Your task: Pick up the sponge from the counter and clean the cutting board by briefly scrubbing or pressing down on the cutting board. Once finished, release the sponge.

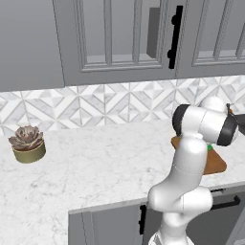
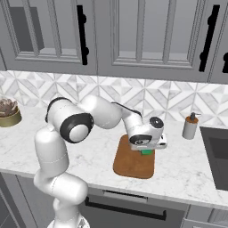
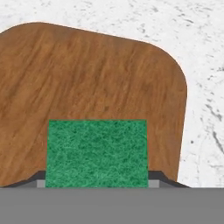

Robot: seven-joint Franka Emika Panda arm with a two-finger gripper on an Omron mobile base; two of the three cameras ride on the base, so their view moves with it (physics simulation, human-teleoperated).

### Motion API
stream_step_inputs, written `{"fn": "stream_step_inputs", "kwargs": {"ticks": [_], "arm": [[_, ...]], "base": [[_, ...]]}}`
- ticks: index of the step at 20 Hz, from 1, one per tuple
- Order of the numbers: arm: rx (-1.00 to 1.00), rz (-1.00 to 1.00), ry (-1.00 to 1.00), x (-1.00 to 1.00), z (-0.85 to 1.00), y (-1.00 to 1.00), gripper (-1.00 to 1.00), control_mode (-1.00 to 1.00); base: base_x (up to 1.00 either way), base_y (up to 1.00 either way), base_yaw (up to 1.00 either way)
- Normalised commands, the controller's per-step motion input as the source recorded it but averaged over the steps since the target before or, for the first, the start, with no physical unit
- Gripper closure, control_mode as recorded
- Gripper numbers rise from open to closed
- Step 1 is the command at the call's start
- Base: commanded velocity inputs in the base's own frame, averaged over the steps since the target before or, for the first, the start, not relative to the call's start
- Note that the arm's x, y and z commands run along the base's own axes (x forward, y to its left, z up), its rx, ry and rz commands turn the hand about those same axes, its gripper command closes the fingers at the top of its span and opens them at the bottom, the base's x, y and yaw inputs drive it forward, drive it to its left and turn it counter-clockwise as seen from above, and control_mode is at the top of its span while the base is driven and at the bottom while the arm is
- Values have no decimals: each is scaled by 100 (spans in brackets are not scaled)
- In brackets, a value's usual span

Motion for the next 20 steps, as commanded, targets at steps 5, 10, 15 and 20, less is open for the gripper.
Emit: {"fn": "stream_step_inputs", "kwargs": {"ticks": [5,10,15,20], "arm": [[0,0,0,-5,-2,44,100,-100],[0,0,-2,-49,-2,71,100,-100],[0,0,0,-35,-18,74,100,-100],[0,0,0,-26,-16,68,100,-100]], "base": [[0,0,0],[0,0,0],[0,0,0],[0,0,0]]}}
